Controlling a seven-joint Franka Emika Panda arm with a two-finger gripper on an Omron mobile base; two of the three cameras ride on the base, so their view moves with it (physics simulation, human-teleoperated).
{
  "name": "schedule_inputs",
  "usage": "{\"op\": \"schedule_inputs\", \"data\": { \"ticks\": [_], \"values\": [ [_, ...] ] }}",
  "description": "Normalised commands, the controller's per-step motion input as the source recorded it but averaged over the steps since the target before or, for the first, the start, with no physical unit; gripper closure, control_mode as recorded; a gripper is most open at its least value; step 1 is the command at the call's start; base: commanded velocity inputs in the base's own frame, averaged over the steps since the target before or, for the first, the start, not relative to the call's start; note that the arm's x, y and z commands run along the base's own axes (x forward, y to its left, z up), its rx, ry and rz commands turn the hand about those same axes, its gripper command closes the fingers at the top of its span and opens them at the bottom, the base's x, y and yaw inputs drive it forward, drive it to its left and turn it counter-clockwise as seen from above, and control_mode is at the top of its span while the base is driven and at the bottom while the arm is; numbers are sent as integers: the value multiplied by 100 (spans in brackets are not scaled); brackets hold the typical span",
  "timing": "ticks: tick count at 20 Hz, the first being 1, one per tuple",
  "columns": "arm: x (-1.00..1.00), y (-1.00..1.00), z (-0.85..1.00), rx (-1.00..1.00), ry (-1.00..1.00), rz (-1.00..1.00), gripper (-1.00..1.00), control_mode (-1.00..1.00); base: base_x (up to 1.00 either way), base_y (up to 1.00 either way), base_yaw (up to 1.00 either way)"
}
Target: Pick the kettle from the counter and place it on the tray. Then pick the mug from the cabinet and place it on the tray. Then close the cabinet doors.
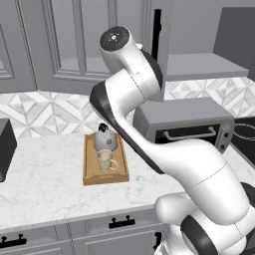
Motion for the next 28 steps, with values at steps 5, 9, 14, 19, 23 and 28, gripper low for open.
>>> {"op": "schedule_inputs", "data": {
  "ticks": [5,9,14,19,23,28],
  "values": [
    [94,-44,-19,0,0,21,-100,-100,0,0,0],
    [77,-28,-1,0,0,26,-100,-100,0,0,0],
    [84,-9,-4,2,0,33,-100,-100,0,0,0],
    [56,4,-1,0,0,30,-100,-100,0,0,0],
    [54,18,-7,-1,0,23,-100,-100,0,0,0],
    [9,34,-2,-17,1,14,-100,-100,0,0,0]
  ]
}}
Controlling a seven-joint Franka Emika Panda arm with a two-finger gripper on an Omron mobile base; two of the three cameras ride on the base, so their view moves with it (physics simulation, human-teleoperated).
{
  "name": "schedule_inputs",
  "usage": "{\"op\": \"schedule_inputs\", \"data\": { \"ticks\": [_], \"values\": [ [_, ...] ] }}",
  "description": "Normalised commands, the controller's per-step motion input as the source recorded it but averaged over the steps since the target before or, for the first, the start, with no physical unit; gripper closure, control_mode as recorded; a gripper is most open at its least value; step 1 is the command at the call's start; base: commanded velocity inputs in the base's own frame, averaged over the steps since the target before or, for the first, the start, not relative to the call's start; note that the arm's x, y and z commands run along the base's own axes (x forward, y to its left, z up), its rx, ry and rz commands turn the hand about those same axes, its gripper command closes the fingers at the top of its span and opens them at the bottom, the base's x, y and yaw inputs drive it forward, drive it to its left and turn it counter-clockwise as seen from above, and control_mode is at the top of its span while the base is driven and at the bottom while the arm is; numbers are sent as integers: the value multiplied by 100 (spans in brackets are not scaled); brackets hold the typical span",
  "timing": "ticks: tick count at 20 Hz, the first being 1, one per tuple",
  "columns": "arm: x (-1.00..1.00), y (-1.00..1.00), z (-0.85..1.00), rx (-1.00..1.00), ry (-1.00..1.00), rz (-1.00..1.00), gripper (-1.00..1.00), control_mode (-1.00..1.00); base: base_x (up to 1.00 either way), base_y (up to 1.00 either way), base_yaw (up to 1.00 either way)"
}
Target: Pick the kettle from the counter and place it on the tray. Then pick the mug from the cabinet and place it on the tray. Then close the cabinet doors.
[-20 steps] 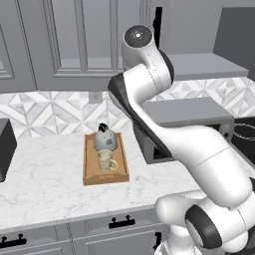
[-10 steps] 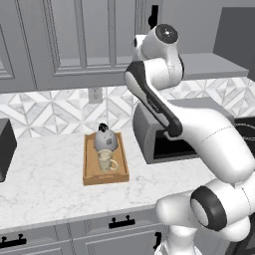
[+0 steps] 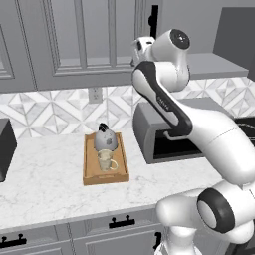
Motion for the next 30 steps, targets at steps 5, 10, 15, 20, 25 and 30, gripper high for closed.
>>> {"op": "schedule_inputs", "data": {
  "ticks": [5,10,15,20,25,30],
  "values": [
    [-42,15,18,-15,1,6,-100,-100,0,0,0],
    [-66,12,2,-12,3,-2,-100,-100,0,0,0],
    [-74,8,0,-2,3,-7,-100,-100,0,0,0],
    [-77,-1,4,0,0,-9,-100,-100,0,0,0],
    [-56,-20,0,0,9,-7,-100,-100,0,0,0],
    [-60,-29,6,0,4,-9,-100,-100,0,0,0]
  ]
}}
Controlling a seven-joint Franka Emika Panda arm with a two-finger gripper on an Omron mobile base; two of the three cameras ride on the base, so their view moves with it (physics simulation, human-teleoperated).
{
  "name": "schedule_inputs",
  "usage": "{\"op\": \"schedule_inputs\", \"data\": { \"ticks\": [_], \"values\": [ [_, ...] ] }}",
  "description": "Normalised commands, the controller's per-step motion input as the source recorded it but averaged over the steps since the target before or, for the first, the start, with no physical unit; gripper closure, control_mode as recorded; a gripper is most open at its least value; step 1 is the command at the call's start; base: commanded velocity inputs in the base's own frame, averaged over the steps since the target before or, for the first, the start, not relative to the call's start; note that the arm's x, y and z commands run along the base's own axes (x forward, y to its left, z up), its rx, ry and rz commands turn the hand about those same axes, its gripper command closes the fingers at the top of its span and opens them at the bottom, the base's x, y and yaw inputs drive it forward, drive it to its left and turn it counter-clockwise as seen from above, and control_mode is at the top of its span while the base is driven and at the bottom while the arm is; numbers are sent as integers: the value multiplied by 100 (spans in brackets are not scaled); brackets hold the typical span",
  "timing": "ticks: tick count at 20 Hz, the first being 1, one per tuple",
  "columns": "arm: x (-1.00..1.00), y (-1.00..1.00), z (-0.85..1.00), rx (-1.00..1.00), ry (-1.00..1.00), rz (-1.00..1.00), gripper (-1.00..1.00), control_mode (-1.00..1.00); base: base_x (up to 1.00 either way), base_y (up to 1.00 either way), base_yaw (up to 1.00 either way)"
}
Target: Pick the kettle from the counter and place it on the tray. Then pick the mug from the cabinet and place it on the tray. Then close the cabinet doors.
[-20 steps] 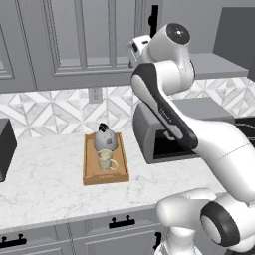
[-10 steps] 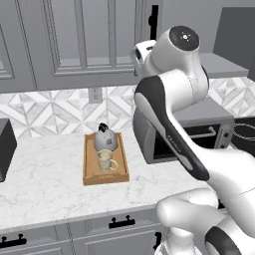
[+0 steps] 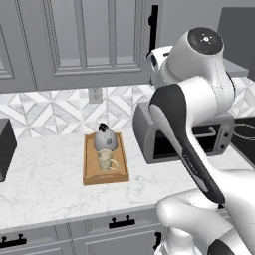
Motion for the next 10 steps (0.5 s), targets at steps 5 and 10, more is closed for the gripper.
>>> {"op": "schedule_inputs", "data": {
  "ticks": [5,10],
  "values": [
    [-68,-35,20,11,0,-32,-100,-100,0,0,0],
    [-62,-50,14,15,0,-31,-100,-100,0,0,0]
  ]
}}
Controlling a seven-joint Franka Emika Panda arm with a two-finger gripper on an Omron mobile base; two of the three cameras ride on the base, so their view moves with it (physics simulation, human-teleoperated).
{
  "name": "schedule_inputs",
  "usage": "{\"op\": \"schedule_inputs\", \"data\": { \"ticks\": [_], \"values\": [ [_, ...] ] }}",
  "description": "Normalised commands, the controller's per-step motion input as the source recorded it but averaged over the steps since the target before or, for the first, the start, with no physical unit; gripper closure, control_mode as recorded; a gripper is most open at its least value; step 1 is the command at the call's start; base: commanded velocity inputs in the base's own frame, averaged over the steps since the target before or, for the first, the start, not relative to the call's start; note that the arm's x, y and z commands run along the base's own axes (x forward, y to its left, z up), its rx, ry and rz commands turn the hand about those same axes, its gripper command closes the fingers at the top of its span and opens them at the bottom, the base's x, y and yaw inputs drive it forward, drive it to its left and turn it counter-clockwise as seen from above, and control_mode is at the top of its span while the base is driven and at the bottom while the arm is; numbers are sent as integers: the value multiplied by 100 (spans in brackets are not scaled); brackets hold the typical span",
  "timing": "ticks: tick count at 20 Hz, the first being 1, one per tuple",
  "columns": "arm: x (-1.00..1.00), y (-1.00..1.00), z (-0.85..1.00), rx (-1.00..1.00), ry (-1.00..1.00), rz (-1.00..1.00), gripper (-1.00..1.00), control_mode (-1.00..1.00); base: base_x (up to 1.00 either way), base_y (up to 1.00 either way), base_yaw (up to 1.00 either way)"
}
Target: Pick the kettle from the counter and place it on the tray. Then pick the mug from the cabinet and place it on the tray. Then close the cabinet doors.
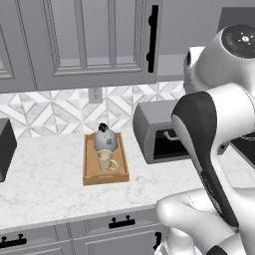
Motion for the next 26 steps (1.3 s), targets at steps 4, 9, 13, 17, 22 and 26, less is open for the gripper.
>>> {"op": "schedule_inputs", "data": {
  "ticks": [4,9,13,17,22,26],
  "values": [
    [-31,-75,0,3,1,-46,-100,-100,0,0,0],
    [-11,-94,-2,9,0,-35,-100,-100,0,0,0],
    [0,-100,-14,11,0,-25,-100,-100,0,0,0],
    [1,-94,-22,3,-4,-21,-100,-100,0,0,0],
    [5,-72,-32,-3,-17,-24,-100,-100,0,0,0],
    [7,-42,-34,-21,-33,-32,-100,-100,0,0,0]
  ]
}}
